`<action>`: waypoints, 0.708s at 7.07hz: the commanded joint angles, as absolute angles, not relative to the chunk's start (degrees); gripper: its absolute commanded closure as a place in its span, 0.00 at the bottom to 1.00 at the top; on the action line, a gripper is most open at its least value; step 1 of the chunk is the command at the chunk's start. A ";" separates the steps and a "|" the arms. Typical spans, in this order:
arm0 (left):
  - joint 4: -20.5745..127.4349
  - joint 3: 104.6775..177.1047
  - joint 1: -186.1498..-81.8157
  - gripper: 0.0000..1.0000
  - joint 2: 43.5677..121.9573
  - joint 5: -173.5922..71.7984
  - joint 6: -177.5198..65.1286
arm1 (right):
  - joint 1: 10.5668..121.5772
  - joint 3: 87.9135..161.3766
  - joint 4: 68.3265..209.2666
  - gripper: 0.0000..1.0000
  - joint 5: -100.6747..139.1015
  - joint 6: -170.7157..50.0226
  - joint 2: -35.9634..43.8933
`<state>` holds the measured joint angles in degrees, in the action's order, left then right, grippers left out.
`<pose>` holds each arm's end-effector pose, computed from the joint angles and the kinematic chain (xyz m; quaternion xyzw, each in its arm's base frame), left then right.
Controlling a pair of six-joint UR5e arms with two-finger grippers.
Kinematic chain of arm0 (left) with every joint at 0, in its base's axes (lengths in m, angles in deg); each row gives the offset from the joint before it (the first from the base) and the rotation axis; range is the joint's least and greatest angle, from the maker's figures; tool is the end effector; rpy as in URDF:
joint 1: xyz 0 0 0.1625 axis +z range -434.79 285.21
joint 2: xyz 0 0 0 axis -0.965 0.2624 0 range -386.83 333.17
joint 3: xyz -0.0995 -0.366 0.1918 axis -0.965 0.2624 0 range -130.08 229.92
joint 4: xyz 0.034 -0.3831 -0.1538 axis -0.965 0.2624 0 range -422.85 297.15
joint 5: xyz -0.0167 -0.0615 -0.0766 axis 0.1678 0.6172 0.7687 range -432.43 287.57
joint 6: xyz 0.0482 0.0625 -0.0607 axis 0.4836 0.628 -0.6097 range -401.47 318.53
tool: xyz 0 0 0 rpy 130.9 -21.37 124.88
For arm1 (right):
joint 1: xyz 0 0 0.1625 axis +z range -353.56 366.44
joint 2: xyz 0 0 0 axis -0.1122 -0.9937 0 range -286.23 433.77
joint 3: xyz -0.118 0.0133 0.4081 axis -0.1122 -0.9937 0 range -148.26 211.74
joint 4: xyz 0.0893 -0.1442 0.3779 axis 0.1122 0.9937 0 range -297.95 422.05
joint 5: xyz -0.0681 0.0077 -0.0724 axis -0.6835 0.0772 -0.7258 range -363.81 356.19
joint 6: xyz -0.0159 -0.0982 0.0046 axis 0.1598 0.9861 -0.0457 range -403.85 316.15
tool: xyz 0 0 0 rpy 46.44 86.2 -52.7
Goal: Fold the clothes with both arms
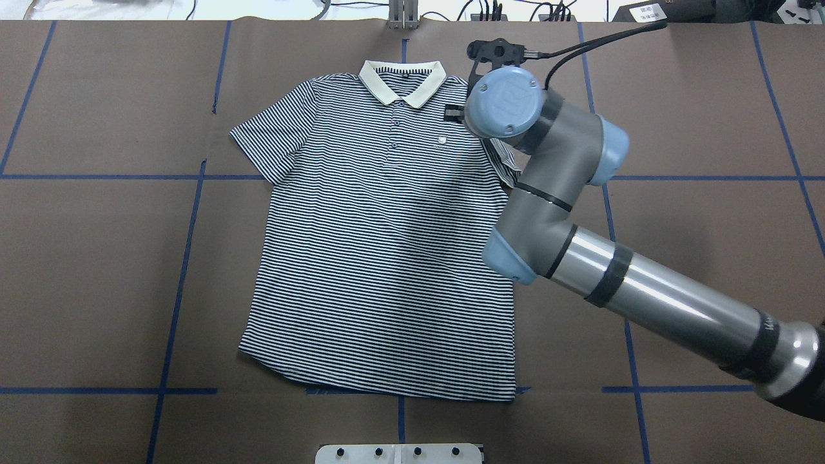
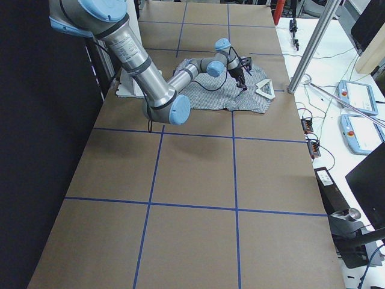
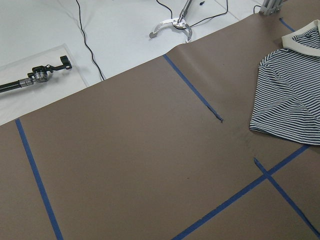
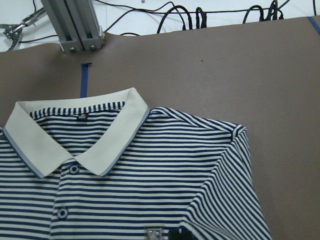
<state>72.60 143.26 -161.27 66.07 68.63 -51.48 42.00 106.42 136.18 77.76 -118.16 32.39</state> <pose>-0.0238 -0.5247 0.5050 0.3450 0.4315 0.1416 0.8215 -0.5537 -0.5776 0.2172 0.2397 -0.3451 0.1866 0.8880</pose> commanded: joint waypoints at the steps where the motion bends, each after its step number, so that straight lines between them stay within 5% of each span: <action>1: 72.68 143.26 -161.27 0.00 66.07 68.63 -51.48 | 39.41 101.53 136.14 1.00 73.63 -120.31 36.24; 4: 72.59 143.26 -161.27 0.00 66.07 68.63 -51.48 | 38.52 101.44 136.05 0.96 73.01 -120.22 36.16; 5: 72.59 143.26 -161.27 0.00 66.07 68.63 -51.48 | 38.61 101.44 135.97 0.52 72.92 -120.48 36.07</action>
<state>72.59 143.26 -161.27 66.07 68.64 -51.48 38.59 101.48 136.04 73.04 -120.24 36.11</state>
